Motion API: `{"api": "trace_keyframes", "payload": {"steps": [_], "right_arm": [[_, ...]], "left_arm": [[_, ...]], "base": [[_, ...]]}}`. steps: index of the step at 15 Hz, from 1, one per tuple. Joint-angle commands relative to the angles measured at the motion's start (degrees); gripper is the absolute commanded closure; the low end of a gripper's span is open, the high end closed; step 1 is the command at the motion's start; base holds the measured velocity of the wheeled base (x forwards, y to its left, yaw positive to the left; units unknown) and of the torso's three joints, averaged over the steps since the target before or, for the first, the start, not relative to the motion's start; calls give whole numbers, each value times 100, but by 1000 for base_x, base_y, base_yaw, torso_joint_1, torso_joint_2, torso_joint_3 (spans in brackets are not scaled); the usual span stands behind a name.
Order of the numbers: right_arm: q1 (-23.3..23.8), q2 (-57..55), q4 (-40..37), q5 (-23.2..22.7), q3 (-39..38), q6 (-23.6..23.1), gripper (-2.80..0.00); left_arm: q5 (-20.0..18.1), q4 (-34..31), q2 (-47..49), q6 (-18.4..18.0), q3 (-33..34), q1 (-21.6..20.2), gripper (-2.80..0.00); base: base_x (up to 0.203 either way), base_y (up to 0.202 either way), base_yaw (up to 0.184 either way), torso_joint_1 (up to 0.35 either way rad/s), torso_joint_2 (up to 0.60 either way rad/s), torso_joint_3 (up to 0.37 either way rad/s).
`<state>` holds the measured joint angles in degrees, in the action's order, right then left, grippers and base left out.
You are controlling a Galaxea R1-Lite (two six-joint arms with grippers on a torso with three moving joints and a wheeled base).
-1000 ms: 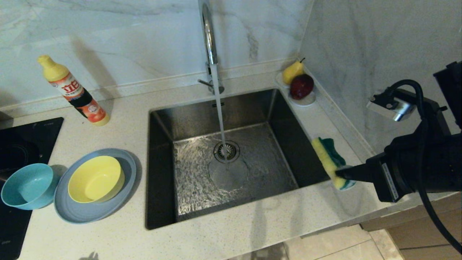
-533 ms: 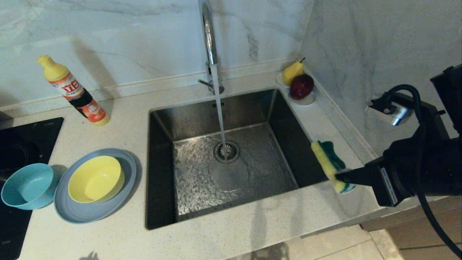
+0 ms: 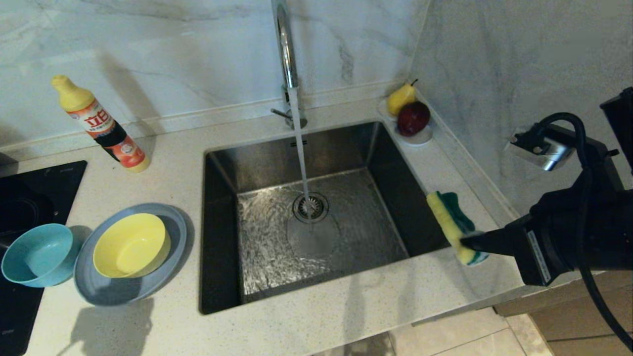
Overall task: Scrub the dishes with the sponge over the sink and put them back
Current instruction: Pick up a bowl and the sponge
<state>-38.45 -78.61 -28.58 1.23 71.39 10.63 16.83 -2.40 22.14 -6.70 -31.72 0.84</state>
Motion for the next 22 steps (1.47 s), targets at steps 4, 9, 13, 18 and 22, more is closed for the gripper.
{"api": "trace_keyframes", "payload": {"steps": [4,9,13,18,22], "right_arm": [[-5,48,-16,0,77,9,0],[-22,-45,-16,-14,28,9,0],[-25,-31,-28,-21,-86,9,0],[-22,-110,-16,-35,-231,27,0],[-22,-198,-12,-44,-220,2,0]], "left_arm": [[899,-594,2611,-535,-2032,-9,0],[1380,-1341,4516,-456,-3084,-327,0],[812,-1464,5840,540,-3818,-832,0],[-148,-1549,6532,1083,-4315,-1696,0],[-677,-1568,6854,1190,-4680,-2402,0]], "base": [[0,0,0,0,0,0],[0,0,0,0,0,0],[0,0,0,0,0,0],[0,0,0,0,0,0],[0,0,0,0,0,0]]}}
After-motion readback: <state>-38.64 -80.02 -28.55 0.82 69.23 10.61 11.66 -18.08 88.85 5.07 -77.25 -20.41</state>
